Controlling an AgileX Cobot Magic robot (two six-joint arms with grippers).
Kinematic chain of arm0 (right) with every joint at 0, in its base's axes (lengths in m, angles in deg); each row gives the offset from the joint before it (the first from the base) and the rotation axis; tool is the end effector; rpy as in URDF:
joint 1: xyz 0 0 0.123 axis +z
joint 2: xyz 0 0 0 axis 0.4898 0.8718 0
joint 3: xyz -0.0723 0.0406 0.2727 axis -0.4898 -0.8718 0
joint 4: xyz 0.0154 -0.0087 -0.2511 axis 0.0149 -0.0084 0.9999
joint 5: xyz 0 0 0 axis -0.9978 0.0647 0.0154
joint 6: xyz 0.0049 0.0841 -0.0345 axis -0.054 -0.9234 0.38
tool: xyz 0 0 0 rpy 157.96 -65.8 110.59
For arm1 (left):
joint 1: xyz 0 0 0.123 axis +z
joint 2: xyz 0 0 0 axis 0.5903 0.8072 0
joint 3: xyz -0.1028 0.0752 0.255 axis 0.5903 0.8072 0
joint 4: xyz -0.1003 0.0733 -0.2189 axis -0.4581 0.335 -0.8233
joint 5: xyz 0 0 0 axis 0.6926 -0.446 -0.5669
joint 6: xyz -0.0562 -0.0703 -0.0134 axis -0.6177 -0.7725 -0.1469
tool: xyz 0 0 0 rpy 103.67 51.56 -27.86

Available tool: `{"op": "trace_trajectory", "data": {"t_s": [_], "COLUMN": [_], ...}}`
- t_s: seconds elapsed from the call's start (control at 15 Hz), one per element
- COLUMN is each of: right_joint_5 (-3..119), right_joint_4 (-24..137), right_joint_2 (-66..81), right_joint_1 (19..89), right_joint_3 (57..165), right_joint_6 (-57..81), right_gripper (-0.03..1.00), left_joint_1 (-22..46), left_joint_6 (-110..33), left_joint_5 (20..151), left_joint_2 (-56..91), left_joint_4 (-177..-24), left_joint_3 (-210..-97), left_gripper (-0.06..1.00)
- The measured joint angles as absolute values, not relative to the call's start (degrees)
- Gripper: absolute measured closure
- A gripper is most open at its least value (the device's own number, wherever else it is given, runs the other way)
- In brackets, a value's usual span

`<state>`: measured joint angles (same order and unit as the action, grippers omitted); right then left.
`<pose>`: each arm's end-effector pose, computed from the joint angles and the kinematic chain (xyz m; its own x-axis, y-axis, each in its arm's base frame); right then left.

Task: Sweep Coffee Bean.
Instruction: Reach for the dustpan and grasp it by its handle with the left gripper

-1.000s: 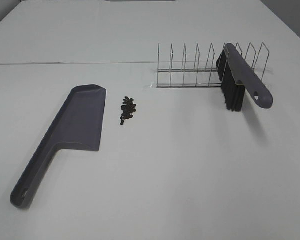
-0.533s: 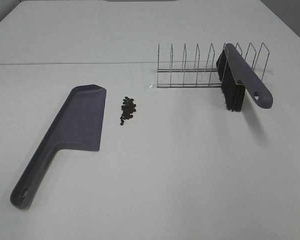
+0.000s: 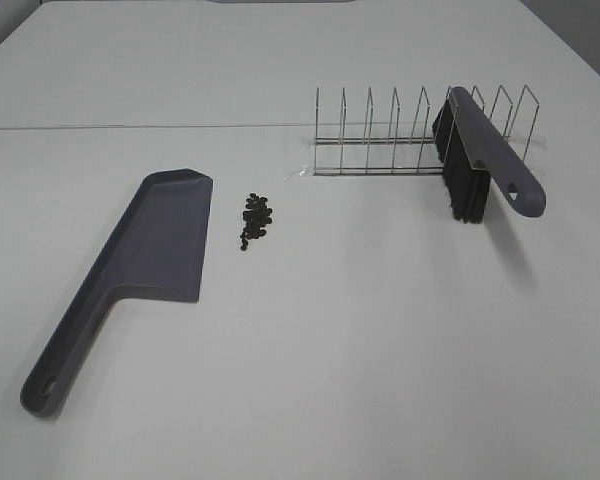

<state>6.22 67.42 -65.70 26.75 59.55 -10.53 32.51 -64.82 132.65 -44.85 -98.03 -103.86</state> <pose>-0.0068 -0.0040 0.2780 -0.4512 -0.0054 -0.8924 0.0747 0.9962 -0.0438 0.0295 -0.0152 0.2965 -0.4399 0.0442 -0.8969 0.2010 0.9783 -0.0503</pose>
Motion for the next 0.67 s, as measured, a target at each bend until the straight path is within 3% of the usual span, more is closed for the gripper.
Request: {"op": "trace_trajectory", "data": {"t_s": [0.33, 0.67], "right_joint_5": [6.22, 6.22], "right_joint_4": [67.42, 67.42], "right_joint_2": [-65.70, -65.70], "right_joint_1": [26.75, 26.75], "right_joint_3": [59.55, 59.55], "right_joint_6": [-10.53, -10.53], "right_gripper": [0.18, 0.18], "left_joint_1": [32.51, 32.51], "left_joint_6": [-64.88, -64.82], "left_joint_5": [121.02, 128.98], "left_joint_2": [-19.47, 12.62], "left_joint_4": [-101.81, -102.55], "left_joint_3": [-106.73, -122.43], "left_gripper": [0.26, 0.26]}}
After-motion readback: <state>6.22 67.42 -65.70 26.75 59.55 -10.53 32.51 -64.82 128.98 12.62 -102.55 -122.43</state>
